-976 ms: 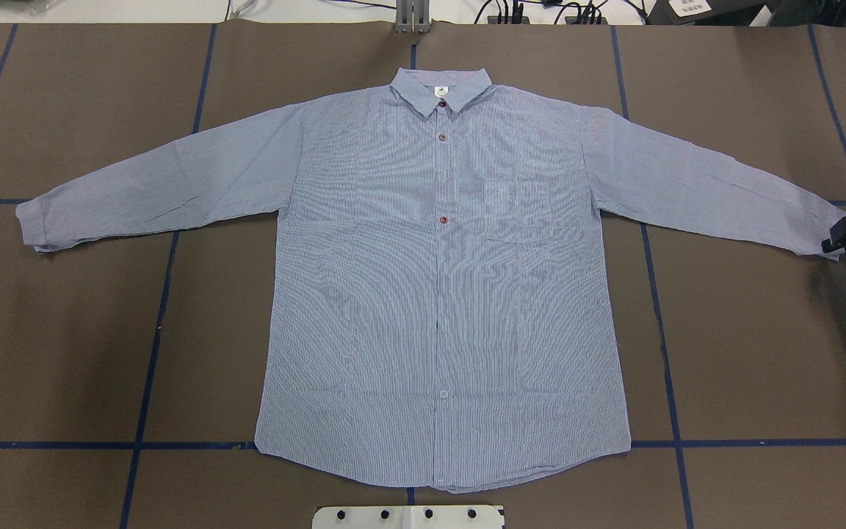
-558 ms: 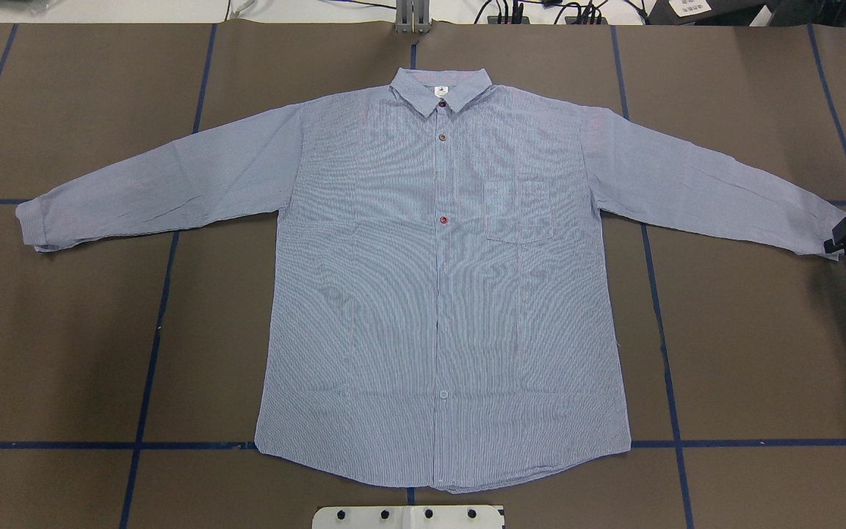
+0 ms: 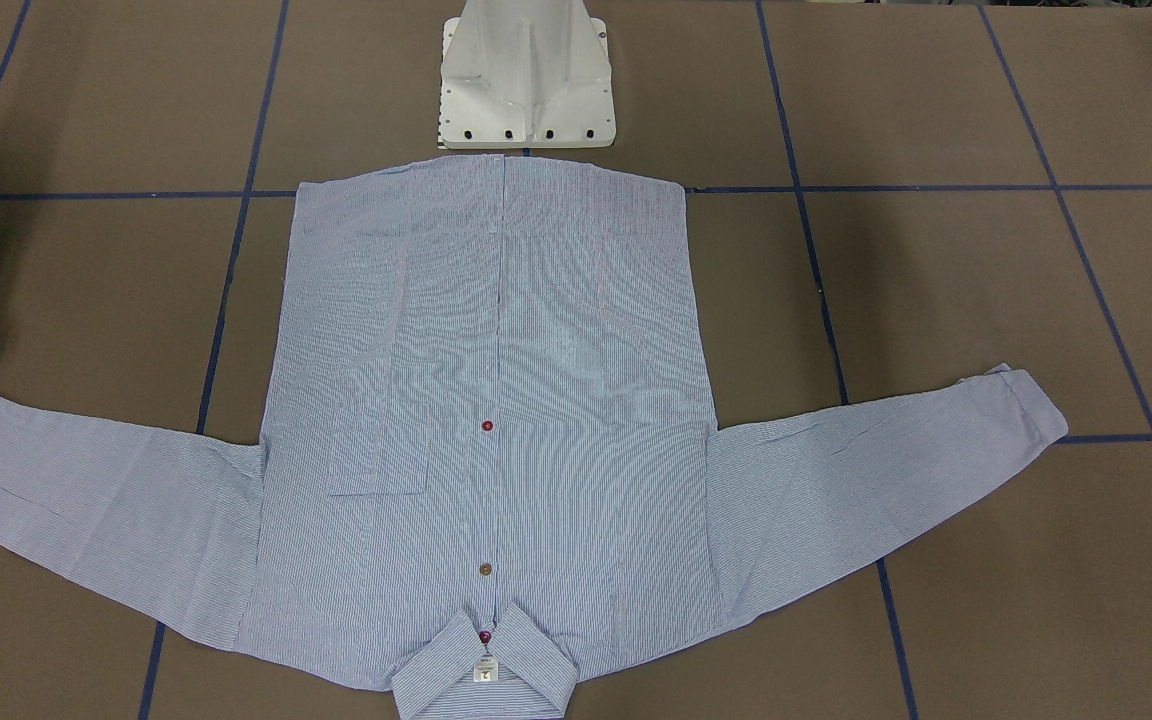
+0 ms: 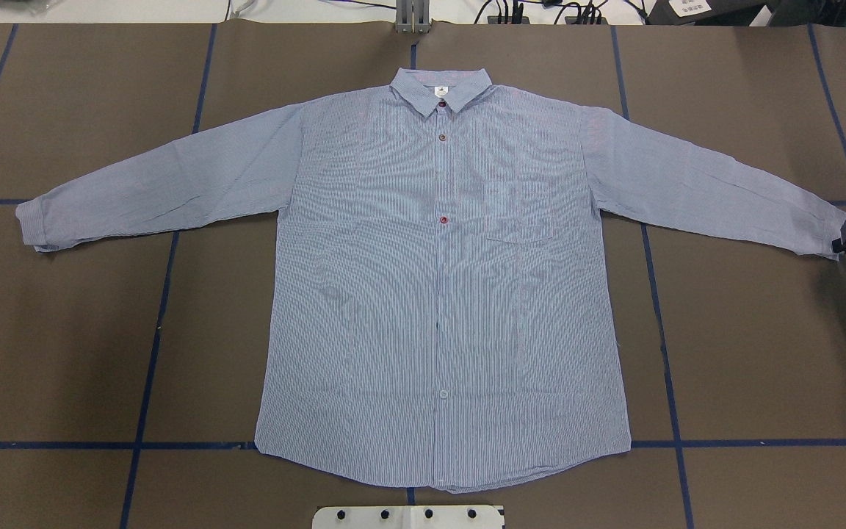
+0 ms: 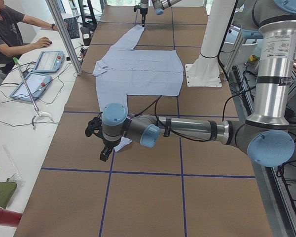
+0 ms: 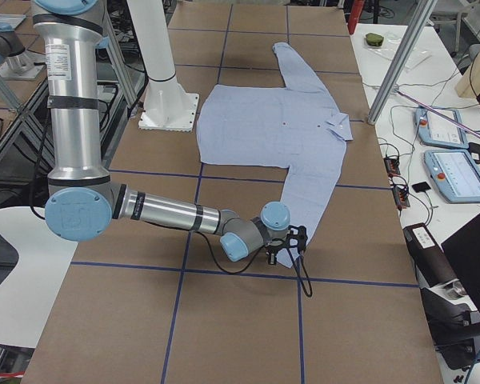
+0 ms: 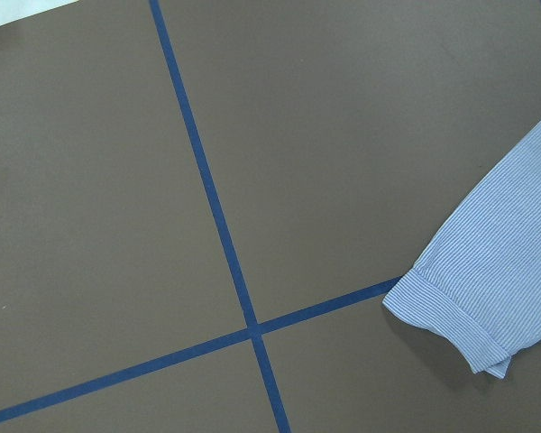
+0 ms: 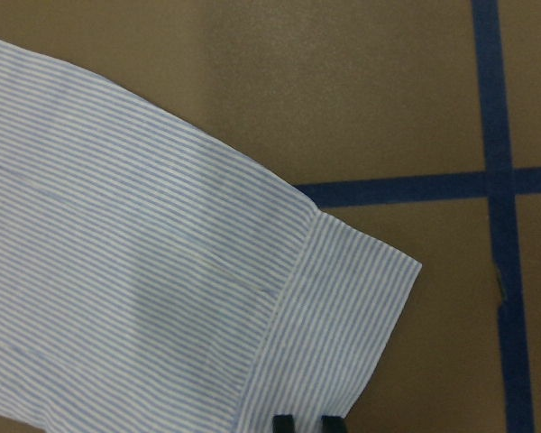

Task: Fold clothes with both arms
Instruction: 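Lower the right gripper onto the sleeve cuff nearest it and grasp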

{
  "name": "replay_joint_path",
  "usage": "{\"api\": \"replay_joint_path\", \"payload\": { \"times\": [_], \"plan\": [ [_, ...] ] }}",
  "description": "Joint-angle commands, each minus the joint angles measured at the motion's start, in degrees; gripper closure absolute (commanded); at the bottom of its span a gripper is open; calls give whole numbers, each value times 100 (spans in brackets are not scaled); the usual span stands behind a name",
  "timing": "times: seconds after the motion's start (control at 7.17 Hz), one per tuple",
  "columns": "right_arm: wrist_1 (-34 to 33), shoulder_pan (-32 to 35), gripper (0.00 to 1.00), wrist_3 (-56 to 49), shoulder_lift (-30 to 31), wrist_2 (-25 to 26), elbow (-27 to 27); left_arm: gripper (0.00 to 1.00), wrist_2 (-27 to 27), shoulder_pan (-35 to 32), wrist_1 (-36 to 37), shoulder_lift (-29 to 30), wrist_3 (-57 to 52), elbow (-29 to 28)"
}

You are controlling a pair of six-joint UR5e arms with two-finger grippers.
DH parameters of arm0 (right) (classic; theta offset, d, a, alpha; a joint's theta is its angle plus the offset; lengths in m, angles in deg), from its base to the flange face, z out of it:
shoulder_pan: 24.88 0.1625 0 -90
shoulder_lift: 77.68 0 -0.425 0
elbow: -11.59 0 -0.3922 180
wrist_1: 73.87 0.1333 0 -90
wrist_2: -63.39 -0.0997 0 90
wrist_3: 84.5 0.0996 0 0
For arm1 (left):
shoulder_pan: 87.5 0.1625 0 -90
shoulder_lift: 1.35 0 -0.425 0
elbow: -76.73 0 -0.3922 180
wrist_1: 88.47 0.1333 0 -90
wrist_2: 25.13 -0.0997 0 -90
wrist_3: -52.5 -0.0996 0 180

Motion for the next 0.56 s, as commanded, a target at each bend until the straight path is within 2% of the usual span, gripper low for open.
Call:
{"api": "replay_joint_path", "payload": {
  "times": [0.0, 0.28, 0.42],
  "plan": [
    [-3, 15, 100, 3, -24, 0, 0, 0, 0, 0, 0, 0, 70, 1],
    [14, 94, 100, 3, -42, -17, -148, 0, 0, 0, 0, 9, 88, 10],
    [6, 242, 100, 3, -33, -218, -436, 0, 0, 0, 0, 9, 106, 10]
  ]
}}
